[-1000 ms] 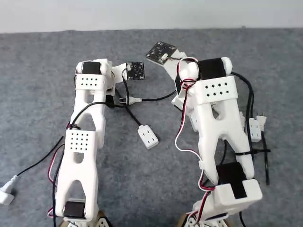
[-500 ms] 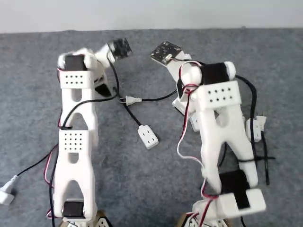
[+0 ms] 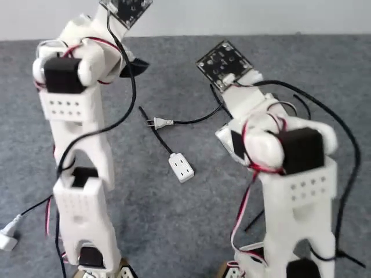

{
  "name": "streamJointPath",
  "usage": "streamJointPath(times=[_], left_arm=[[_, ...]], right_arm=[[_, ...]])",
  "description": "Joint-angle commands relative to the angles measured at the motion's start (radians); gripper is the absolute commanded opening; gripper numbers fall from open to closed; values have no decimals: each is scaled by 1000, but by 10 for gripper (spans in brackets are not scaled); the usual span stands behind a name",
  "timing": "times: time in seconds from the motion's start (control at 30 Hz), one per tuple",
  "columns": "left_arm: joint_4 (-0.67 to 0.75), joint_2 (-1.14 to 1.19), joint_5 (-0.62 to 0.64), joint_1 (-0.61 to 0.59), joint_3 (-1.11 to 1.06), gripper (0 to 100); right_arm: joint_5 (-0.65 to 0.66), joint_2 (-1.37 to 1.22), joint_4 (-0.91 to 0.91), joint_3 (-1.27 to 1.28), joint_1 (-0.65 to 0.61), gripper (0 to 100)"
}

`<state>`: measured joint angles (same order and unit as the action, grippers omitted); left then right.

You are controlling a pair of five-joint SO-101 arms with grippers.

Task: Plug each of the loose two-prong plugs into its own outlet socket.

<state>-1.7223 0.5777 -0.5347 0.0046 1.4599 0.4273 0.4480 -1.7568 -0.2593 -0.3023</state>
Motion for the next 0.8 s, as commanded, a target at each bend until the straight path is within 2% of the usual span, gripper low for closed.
streamJointPath(times=[0.0,0.23,0.4,0.63,0.77], left_arm=[[-37,-330,92,81,-168,390],[-34,-741,206,126,-516,390],[-12,-997,238,123,-863,390],[149,-1416,272,124,-1449,390],[258,-1656,270,120,-1844,390]], right_arm=[[-34,71,-39,-68,-1,312],[-54,168,-33,103,-22,312],[-92,305,-8,279,-53,312],[-132,595,93,588,-124,312],[-126,782,174,812,-119,312]])
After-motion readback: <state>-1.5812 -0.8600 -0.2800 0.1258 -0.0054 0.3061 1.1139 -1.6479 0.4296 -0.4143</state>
